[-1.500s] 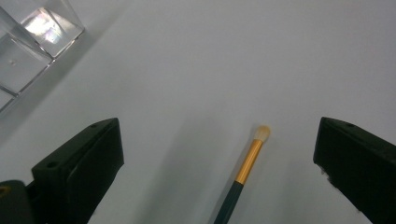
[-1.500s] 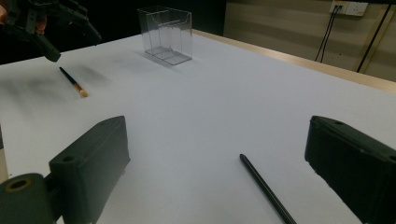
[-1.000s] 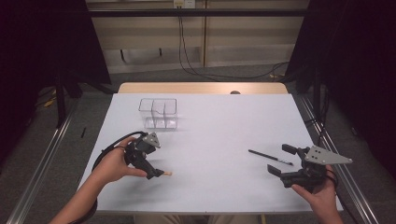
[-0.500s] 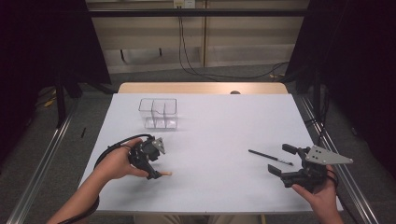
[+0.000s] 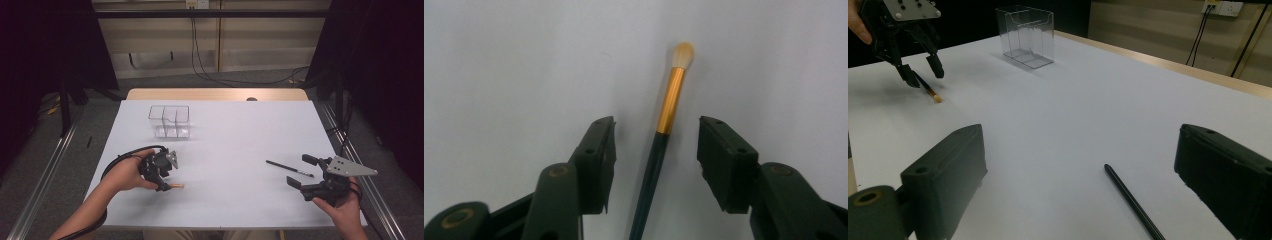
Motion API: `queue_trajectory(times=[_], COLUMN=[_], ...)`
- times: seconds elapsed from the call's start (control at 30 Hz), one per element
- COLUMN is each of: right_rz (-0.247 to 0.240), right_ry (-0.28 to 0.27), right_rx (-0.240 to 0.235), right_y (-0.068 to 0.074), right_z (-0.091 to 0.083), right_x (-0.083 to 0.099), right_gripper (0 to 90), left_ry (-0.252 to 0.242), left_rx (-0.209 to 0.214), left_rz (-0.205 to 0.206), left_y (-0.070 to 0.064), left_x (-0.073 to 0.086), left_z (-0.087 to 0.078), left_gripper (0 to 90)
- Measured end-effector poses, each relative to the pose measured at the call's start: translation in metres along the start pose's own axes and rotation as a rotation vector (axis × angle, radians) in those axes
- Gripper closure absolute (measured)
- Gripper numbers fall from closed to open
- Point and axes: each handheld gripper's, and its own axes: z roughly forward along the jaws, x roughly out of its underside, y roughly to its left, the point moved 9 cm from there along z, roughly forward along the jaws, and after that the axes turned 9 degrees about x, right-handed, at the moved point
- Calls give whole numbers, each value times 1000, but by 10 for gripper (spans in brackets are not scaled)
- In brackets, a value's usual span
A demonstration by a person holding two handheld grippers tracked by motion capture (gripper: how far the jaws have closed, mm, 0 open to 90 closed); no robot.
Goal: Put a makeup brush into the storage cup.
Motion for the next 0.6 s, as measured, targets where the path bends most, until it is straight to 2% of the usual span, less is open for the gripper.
queue_trajectory(times=[0.1, 0.2, 0.27, 0.3, 0.4, 0.6], right_rz=[1, -1, -1, -1, 0, -4], right_ry=[1, 0, 1, 1, 3, 2], right_rx=[1, -1, 1, 1, 1, 1], right_y=[0, 0, 0, 0, -1, 0], right_z=[0, 0, 0, 0, 0, 0], right_x=[0, 0, 0, 0, 1, 0], right_gripper=[59, 59, 59, 59, 59, 59], left_ry=[11, 24, 46, 42, 79, 82], left_rx=[3, 29, 19, 35, 45, 48], left_rz=[9, 14, 22, 18, 30, 29], left_y=[0, -3, -2, -4, -5, -4], left_x=[-1, -2, -2, -3, -2, -3], left_z=[3, 6, 8, 10, 13, 14], left_gripper=[572, 655, 678, 696, 757, 807])
